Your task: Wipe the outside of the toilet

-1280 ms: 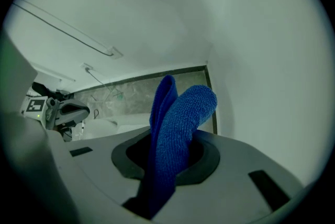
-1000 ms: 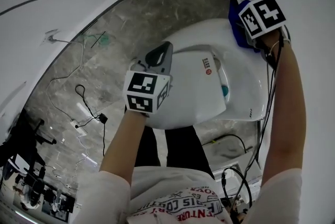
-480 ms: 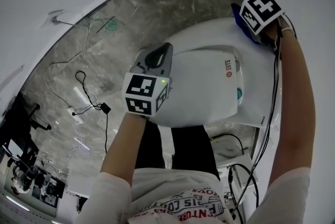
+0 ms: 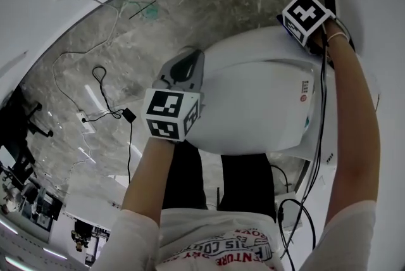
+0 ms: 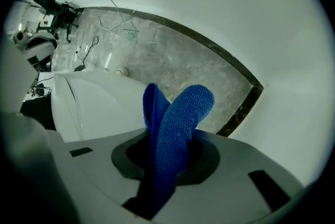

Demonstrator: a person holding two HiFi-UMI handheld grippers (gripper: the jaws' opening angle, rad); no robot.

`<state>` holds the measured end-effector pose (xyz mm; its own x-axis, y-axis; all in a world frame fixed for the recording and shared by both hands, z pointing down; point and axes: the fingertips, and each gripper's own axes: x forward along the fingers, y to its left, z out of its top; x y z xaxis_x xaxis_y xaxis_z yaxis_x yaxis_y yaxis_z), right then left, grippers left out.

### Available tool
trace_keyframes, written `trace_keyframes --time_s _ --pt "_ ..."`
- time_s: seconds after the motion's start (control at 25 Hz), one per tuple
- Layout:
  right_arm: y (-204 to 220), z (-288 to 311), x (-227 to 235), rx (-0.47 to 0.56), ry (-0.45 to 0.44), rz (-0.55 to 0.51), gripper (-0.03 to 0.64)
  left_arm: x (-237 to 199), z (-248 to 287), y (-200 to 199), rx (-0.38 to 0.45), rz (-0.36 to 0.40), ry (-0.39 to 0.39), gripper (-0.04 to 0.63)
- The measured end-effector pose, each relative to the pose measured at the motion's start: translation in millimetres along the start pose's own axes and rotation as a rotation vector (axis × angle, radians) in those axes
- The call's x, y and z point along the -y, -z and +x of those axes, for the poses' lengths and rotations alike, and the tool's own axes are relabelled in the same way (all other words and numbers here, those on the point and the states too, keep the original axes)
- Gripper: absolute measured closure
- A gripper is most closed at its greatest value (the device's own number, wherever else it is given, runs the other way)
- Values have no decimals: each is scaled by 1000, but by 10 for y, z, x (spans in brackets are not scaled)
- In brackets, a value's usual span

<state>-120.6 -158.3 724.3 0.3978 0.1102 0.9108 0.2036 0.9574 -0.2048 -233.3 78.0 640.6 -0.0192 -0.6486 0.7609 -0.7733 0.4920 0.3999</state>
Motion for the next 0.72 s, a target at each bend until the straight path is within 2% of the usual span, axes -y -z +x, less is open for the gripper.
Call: trace_keyframes --time_s 0.2,0.44,0.72 --pt "-362 175 -312 -19 6 -136 545 -224 -93 284 2 -39 -29 589" --pt "-643 327 -704 -30 -2 -237 545 -527 -314 604 31 -104 -79 588" --pt "-902 361 -1124 -16 4 -381 545 -654 -670 905 109 -191 -145 589"
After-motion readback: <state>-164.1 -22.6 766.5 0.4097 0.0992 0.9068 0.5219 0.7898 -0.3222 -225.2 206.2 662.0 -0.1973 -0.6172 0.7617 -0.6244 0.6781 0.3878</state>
